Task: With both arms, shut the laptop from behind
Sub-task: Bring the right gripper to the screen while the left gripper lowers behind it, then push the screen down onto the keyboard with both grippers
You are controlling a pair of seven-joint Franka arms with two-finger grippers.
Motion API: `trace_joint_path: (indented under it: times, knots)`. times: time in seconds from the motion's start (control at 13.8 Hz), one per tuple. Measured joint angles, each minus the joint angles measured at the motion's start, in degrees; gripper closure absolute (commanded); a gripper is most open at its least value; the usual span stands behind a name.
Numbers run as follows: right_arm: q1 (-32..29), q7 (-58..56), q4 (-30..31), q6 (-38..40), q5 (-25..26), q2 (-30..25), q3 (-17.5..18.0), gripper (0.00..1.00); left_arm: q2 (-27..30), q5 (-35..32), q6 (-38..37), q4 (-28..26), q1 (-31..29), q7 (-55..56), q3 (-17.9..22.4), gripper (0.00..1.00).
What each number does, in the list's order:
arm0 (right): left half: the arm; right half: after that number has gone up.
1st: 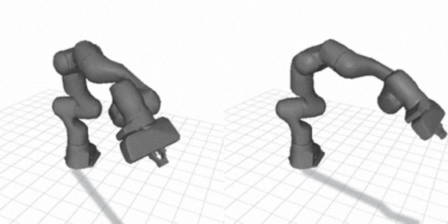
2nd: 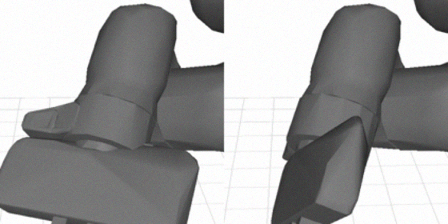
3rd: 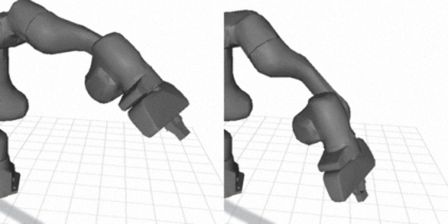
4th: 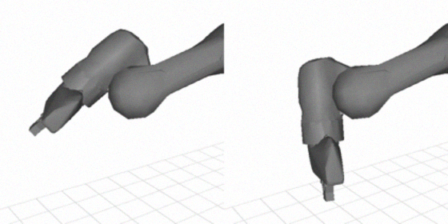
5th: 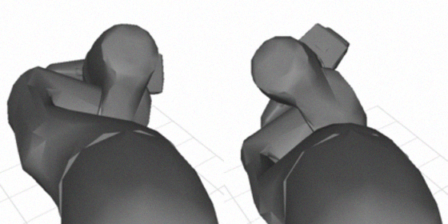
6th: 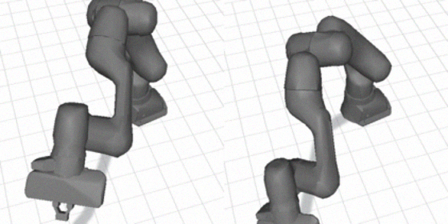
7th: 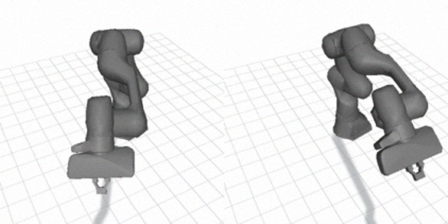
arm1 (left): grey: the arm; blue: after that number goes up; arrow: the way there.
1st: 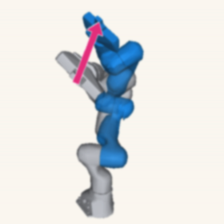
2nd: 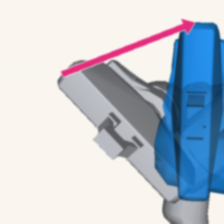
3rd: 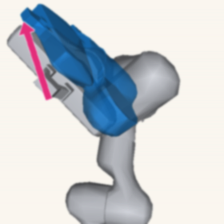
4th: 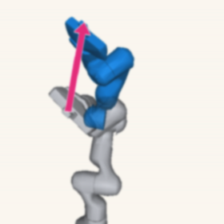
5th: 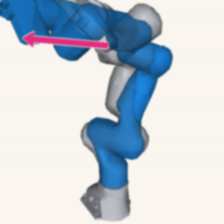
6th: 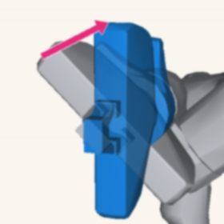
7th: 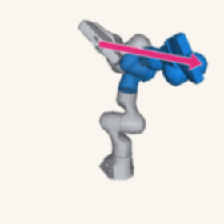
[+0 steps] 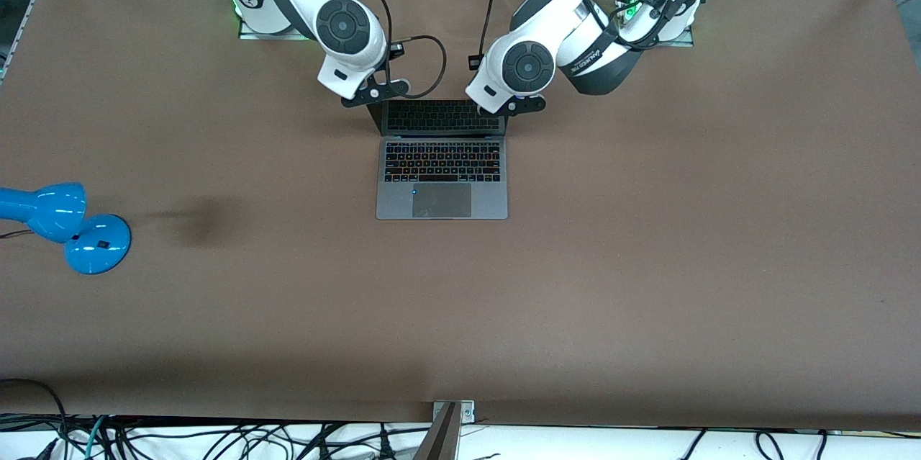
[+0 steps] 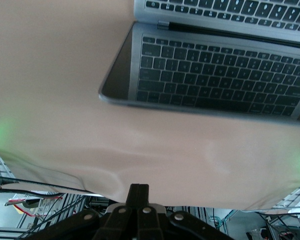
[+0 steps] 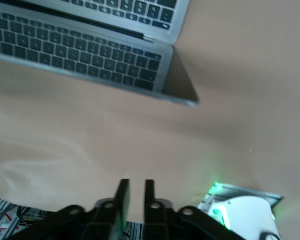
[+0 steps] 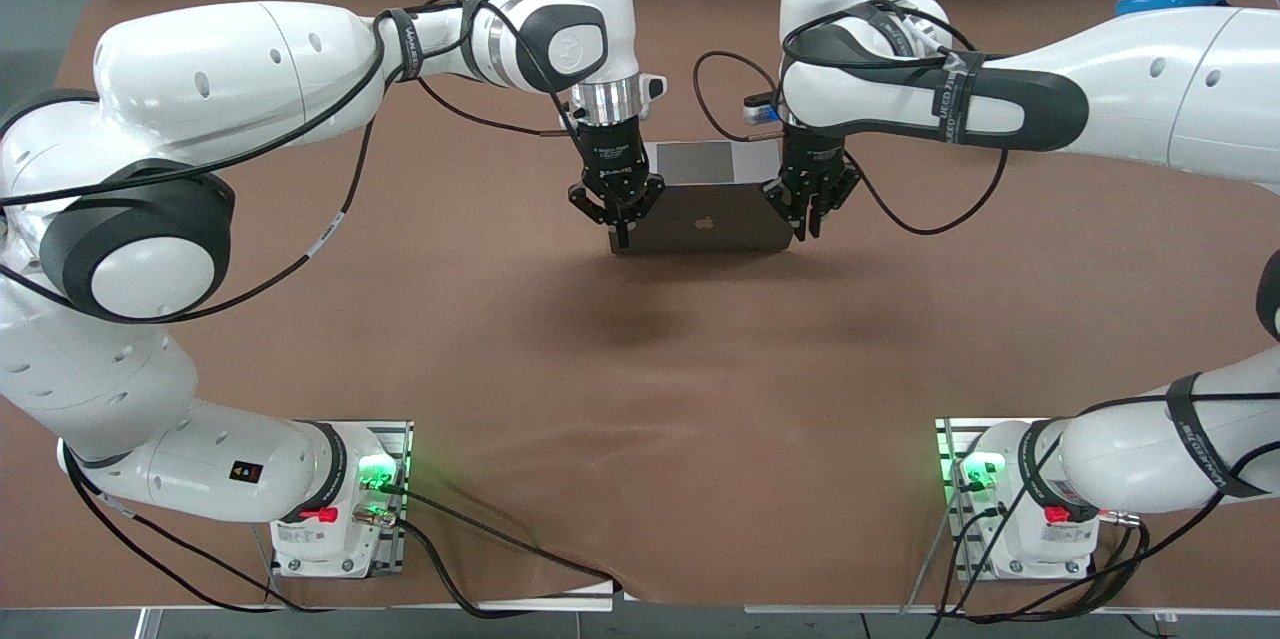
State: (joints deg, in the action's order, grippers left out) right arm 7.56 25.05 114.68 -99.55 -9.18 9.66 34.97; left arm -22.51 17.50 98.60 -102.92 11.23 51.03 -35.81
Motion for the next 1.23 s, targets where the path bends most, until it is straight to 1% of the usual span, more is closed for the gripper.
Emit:
trace_joint_path:
  times: [0.22, 0.36, 0.43, 0.58, 0.72, 0.94, 1.23]
  knots:
    - [-0.08, 0.0, -0.04, -4.3, 0.13, 0.66, -0.04, 1.0, -0.78, -0.21, 2.05, 0.19, -0.04, -0.08, 1.41, 1.0]
    - [-0.32, 0.0, -0.32, -6.61, 1.24, 1.24, -0.12, 1.0, -2.2, -0.55, 3.01, 1.59, -0.1, -0.14, 2.65, 1.0]
    - [-0.49, 0.0, -0.61, -7.43, 2.15, 1.81, -0.25, 1.0, -3.29, -1.75, 3.11, 2.82, -0.14, -0.14, 3.11, 1.0]
    - [-0.79, 0.0, -1.74, -8.35, 3.42, 3.27, -0.7, 1.0, -5.56, -3.83, 3.14, 5.49, -0.22, -0.13, 3.47, 1.0]
    - [-0.86, -0.01, -3.56, -8.54, 4.53, 4.72, -1.62, 1.0, -7.38, -4.18, 3.14, 7.77, -0.22, -0.08, 3.76, 1.0]
    - [-0.97, -0.01, -6.16, -8.66, 7.03, 7.04, -2.29, 1.0, -9.08, -4.42, 3.14, 9.77, -0.21, -0.1, 5.01, 1.0]
    - [-0.98, -0.03, -7.18, -11.72, 8.17, 9.75, -3.28, 1.0, -11.29, -7.49, 3.14, 12.5, -0.18, 0.0, 5.34, 1.0]
